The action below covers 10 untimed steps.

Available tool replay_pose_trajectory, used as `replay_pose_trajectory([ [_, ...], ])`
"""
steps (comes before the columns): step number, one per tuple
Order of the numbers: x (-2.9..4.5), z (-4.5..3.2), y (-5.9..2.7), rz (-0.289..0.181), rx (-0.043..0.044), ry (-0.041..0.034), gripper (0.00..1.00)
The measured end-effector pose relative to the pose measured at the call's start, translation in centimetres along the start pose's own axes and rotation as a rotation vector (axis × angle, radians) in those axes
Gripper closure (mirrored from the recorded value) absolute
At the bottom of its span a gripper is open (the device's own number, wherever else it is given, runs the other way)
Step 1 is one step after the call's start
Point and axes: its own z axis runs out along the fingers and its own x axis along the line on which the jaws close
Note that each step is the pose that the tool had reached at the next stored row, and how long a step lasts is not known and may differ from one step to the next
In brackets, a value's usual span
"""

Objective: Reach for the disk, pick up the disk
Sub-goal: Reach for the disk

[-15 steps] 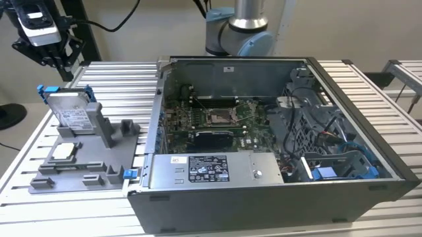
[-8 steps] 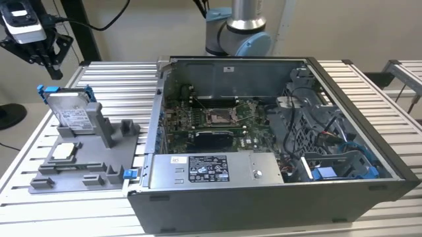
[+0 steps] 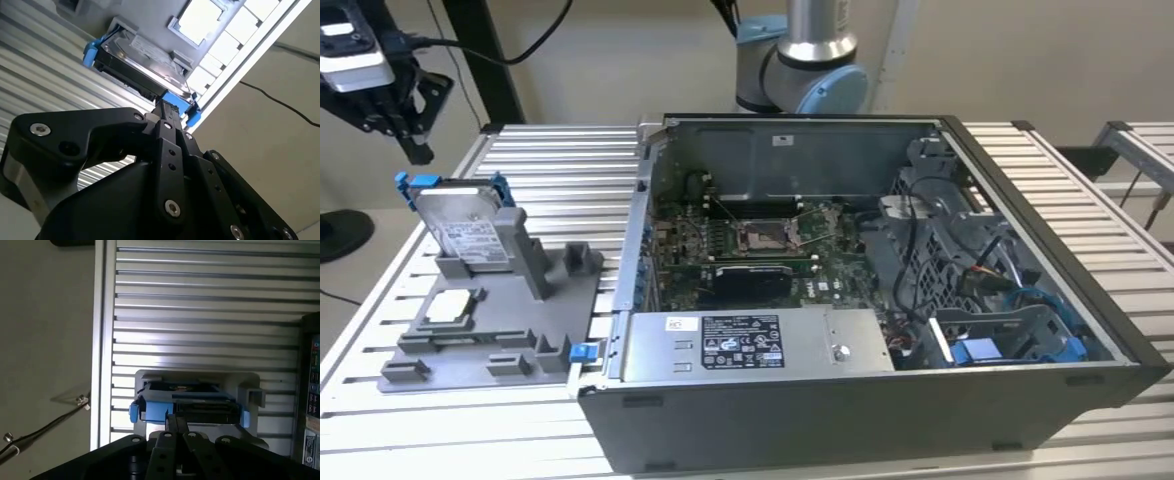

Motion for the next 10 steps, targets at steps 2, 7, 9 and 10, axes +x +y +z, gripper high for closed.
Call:
replay_pose_trajectory([
  [2,0.18,-0.01,-0.21,0.0,0.0,0.0,1.0],
  [7,0.79,-0.01,-0.25,0.0,0.0001,-0.0001,1.0],
  [9,0.82,-0.01,-0.26,0.0,0.0001,-0.0002,1.0],
  [10,0.82,-0.01,-0.25,0.0,0.0001,-0.0002,1.0],
])
